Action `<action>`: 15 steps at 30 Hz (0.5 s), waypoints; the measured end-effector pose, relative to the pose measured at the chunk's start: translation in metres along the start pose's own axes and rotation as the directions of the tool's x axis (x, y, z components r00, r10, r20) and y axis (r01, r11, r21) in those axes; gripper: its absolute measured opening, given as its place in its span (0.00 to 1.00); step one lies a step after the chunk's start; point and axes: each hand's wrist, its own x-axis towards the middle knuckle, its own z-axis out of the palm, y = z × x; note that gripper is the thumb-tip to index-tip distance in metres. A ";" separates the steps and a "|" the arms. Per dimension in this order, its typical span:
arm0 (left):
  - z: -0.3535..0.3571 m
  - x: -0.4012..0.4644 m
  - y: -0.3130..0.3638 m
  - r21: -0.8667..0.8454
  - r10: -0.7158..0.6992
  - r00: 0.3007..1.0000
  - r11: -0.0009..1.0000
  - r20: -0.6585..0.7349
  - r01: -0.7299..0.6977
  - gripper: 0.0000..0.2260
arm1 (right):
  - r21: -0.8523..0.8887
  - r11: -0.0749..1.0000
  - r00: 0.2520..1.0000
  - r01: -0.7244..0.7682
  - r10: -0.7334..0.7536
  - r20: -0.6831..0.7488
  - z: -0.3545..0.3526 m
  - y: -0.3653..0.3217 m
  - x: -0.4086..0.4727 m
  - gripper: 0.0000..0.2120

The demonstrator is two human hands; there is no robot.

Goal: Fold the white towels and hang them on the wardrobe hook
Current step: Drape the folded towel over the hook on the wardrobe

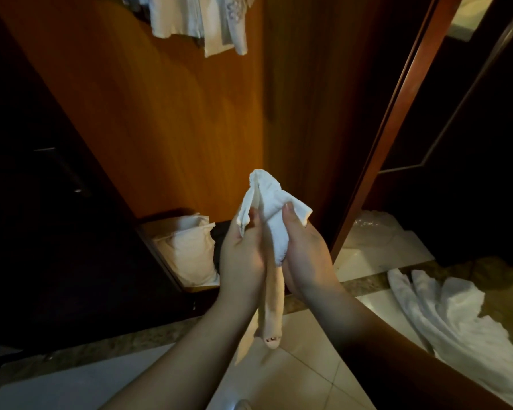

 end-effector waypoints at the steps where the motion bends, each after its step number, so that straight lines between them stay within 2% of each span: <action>1: -0.001 0.000 0.001 0.006 -0.011 1.000 1.000 -0.025 0.011 0.11 | 0.061 0.998 0.999 -0.035 0.036 -0.018 0.000 -0.002 0.002 0.17; 2: -0.001 0.001 0.002 -0.017 -0.022 0.998 1.000 -0.053 0.021 0.14 | 0.081 0.996 0.998 -0.043 0.046 -0.033 -0.001 -0.004 0.002 0.16; 5: 0.000 -0.002 0.008 -0.040 -0.005 0.999 0.999 -0.052 0.003 0.21 | -0.054 0.999 1.000 0.010 -0.011 -0.016 -0.004 -0.007 -0.001 0.18; 8: 0.007 -0.008 0.008 -0.027 0.001 0.998 1.000 0.055 0.001 0.12 | -0.141 0.981 0.982 0.137 -0.115 0.153 -0.002 -0.008 -0.010 0.20; 9: 0.007 -0.009 0.008 -0.014 -0.007 0.997 1.000 0.081 0.008 0.13 | -0.145 0.976 0.969 0.163 -0.130 0.211 -0.004 -0.006 -0.011 0.20; 10: 0.009 -0.009 0.011 0.022 -0.032 0.992 0.999 0.122 0.030 0.20 | -0.129 0.978 0.956 0.164 -0.126 0.265 -0.006 -0.007 -0.010 0.20; 12: 0.009 -0.011 0.018 0.115 -0.054 0.968 0.993 0.245 0.026 0.43 | -0.111 0.984 0.928 0.139 -0.091 0.362 -0.014 -0.007 -0.005 0.25; 13: 0.007 -0.009 0.020 0.108 -0.069 0.951 0.993 0.301 0.038 0.48 | -0.112 0.983 0.912 0.144 -0.088 0.402 -0.019 -0.008 -0.003 0.28; 15: 0.002 -0.001 0.018 -0.013 -0.127 0.927 0.990 0.352 0.141 0.39 | -0.088 0.976 0.882 0.199 -0.140 0.450 -0.025 -0.012 0.000 0.36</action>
